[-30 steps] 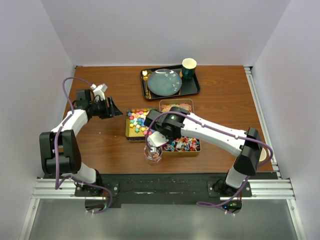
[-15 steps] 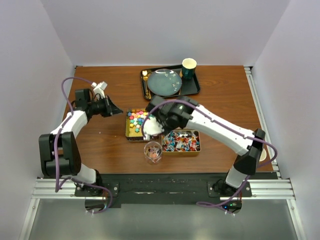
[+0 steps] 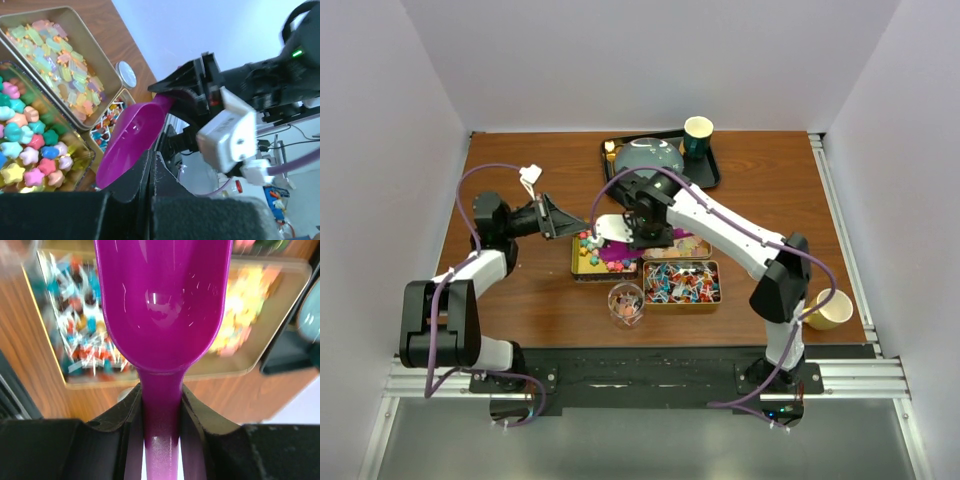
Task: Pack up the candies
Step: Place the fake candies in the packing bottle, then adjust the spatula, then scoop the fake candies from the storage box.
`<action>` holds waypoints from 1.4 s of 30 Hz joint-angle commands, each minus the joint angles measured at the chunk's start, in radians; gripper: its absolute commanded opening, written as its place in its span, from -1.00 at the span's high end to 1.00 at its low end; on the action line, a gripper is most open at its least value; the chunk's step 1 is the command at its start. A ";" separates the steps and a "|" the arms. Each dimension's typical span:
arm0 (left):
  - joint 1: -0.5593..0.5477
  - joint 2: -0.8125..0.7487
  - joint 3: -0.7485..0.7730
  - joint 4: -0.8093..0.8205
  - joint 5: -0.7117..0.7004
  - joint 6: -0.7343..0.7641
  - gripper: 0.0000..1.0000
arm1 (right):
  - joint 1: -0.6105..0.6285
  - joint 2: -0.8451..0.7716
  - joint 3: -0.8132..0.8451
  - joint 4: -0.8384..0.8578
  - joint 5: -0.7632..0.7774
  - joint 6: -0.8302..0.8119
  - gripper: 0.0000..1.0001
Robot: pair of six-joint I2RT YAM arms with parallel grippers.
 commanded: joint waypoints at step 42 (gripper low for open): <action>0.060 0.250 0.213 -0.953 -0.677 0.729 0.93 | -0.357 0.100 0.030 -0.170 0.127 0.071 1.00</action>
